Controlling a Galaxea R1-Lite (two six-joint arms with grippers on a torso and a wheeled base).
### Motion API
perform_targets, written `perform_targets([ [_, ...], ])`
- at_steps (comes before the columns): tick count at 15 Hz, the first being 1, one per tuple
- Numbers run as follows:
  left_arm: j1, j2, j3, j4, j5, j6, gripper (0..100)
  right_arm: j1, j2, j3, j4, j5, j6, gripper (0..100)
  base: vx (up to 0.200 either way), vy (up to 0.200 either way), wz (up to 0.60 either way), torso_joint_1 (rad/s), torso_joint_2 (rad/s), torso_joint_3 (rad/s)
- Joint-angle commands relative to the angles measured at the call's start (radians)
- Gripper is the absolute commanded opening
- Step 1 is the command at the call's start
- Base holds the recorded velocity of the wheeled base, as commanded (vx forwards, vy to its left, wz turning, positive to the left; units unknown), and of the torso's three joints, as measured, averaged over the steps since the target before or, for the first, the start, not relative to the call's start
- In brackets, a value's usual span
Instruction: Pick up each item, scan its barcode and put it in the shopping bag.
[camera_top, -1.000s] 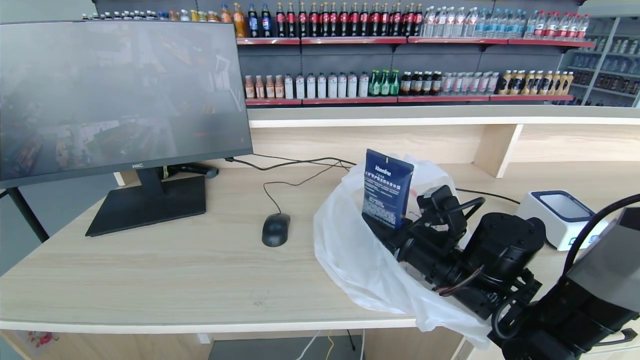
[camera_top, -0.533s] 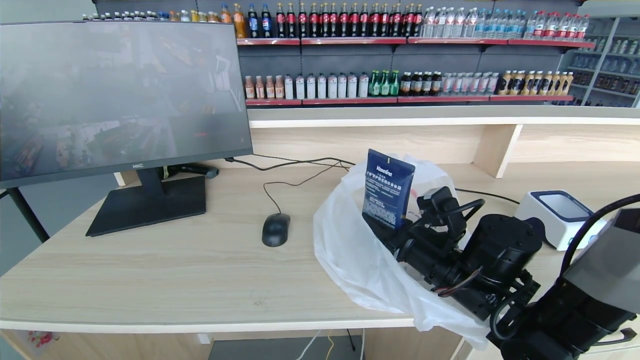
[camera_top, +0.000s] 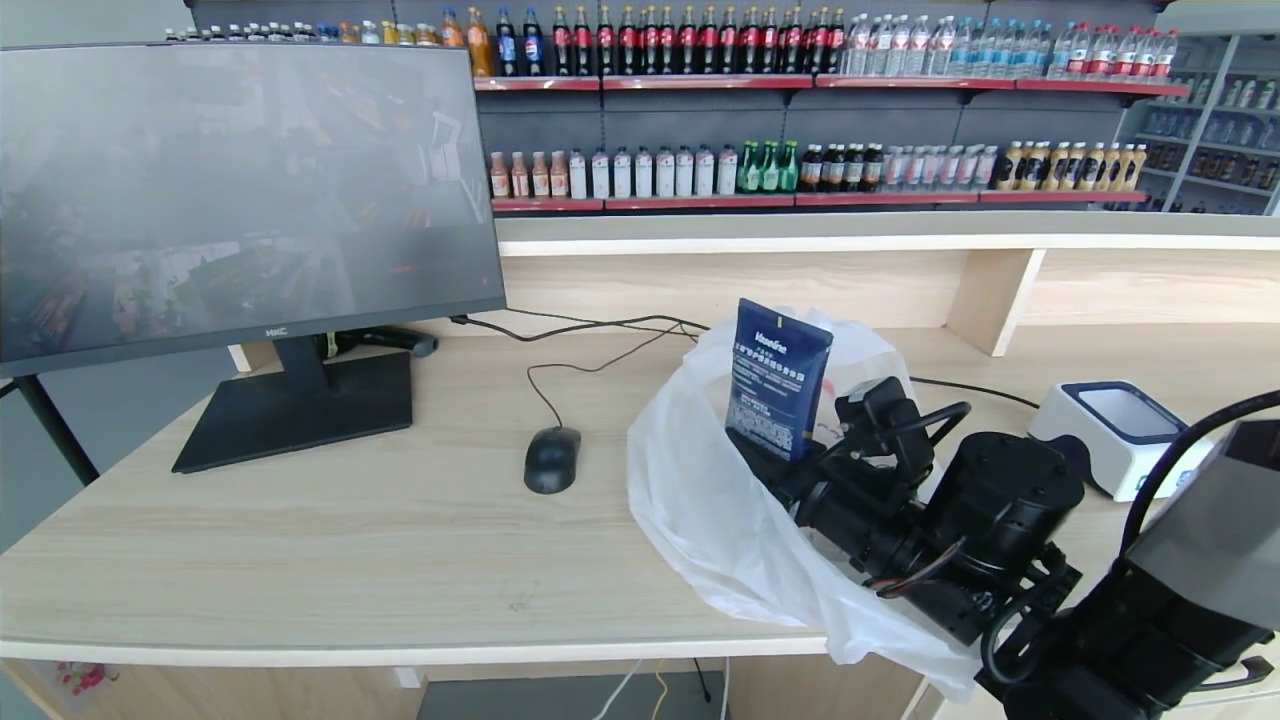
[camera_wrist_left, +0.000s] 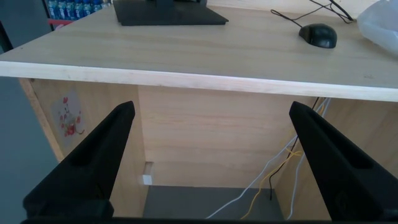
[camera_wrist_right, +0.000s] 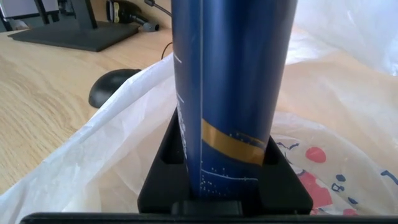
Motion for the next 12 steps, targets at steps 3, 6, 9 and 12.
perform_targets([
  [3, 0.0, 0.0, 0.001, 0.0, 0.0, 0.0, 100, 0.001, 0.018, -0.001, 0.004, 0.001, 0.01, 0, 0.0, 0.0, 0.0, 0.0, 0.0, 0.0],
  [6, 0.0, 0.0, 0.0, 0.0, 0.0, 0.0, 100, -0.001, 0.018, -0.001, 0.004, -0.001, 0.01, 0, 0.0, 0.0, 0.0, 0.0, 0.0, 0.0],
  [9, 0.0, 0.0, 0.0, 0.0, 0.0, 0.0, 100, -0.001, 0.018, -0.004, 0.004, -0.001, 0.012, 100, 0.0, 0.0, 0.0, 0.0, 0.0, 0.0],
  [12, 0.002, 0.0, 0.001, -0.008, 0.002, -0.003, 100, -0.013, -0.006, -0.004, 0.004, -0.001, 0.024, 100, 0.0, 0.0, 0.0, 0.0, 0.0, 0.0],
])
